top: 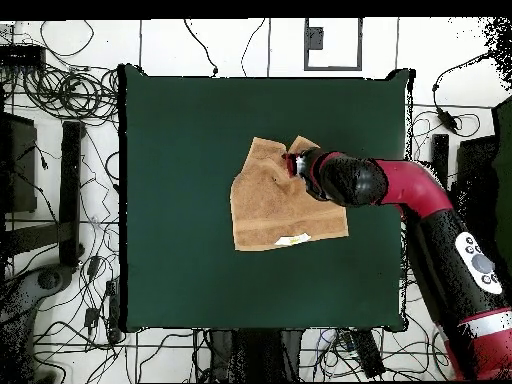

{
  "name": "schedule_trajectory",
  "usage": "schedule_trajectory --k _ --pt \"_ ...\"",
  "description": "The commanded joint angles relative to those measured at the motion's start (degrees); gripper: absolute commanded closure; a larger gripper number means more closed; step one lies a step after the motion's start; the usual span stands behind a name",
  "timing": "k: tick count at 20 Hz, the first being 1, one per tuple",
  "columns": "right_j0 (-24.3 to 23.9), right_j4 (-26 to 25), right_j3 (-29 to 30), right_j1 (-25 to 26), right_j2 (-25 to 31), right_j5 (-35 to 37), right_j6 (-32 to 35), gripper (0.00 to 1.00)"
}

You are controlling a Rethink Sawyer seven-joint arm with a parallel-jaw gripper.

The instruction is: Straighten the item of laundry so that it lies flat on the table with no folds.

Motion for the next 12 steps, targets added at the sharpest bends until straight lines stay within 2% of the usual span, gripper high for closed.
schedule_trajectory --k 1,8,11,12 --pt "2.97 -3.88 -5.82 2.58 1.28 7.19 -24.65 0.00" --pt "4.91 -3.60 -10.02 5.23 1.78 7.98 -28.57 0.00" --pt "4.16 -5.17 -10.69 6.91 4.73 3.65 -35.85 0.00" --pt "4.08 -4.98 -10.42 7.28 4.66 3.23 -35.84 0.00"
